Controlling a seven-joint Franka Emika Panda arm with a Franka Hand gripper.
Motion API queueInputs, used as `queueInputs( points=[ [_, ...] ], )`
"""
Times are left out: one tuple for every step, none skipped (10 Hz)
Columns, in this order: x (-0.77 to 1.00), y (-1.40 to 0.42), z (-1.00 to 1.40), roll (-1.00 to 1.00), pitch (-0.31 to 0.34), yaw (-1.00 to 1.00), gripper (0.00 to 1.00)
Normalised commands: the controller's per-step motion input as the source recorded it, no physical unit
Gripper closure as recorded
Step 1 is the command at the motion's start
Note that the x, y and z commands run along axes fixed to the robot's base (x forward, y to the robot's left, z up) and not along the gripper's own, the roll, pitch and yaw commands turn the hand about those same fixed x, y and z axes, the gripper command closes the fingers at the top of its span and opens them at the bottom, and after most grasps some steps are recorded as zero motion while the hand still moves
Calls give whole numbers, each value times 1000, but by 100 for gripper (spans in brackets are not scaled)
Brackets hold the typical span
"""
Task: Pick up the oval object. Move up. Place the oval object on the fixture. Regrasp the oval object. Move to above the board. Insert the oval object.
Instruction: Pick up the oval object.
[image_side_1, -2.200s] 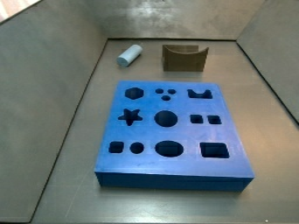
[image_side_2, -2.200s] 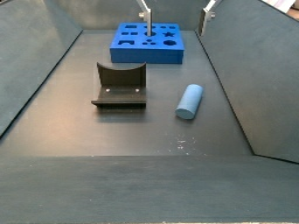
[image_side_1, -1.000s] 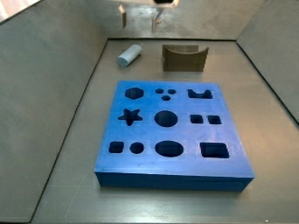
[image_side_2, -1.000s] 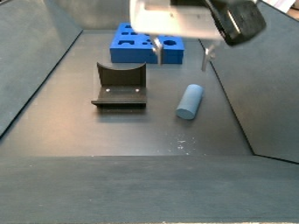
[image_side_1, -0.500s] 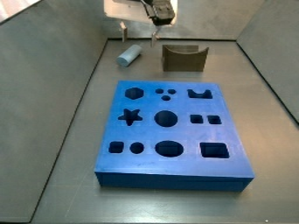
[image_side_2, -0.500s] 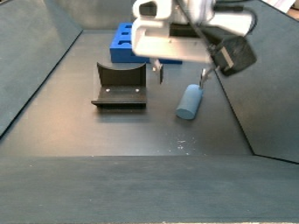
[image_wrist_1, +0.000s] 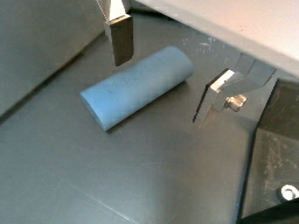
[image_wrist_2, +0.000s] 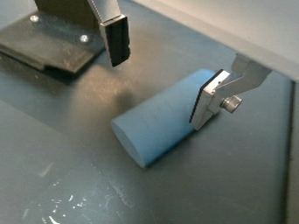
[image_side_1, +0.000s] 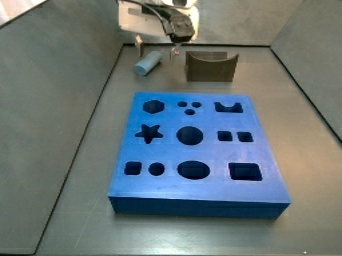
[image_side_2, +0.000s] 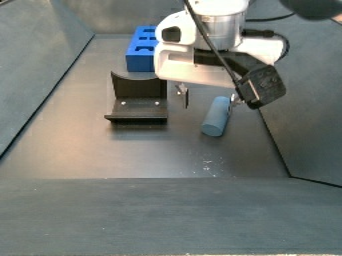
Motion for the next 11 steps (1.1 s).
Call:
queueInputs(
  points=[
    [-437, 0, -754, 43, -91, -57, 0],
    [-163, 0, -311, 0, -26, -60, 0],
    [0, 0, 0, -17, 0, 0, 0],
    [0, 0, 0, 0, 0, -6, 0],
    [-20, 66, -14, -13, 0, -37, 0],
    [-74, 94, -46, -33, 0, -54, 0],
    [-217, 137, -189, -37, -13, -71, 0],
    [-3, 34, 0, -34, 0, -14, 0],
    [0, 0, 0, 0, 0, 0, 100],
    [0, 0, 0, 0, 0, 0, 100],
    [0, 0, 0, 0, 0, 0, 100]
  ],
)
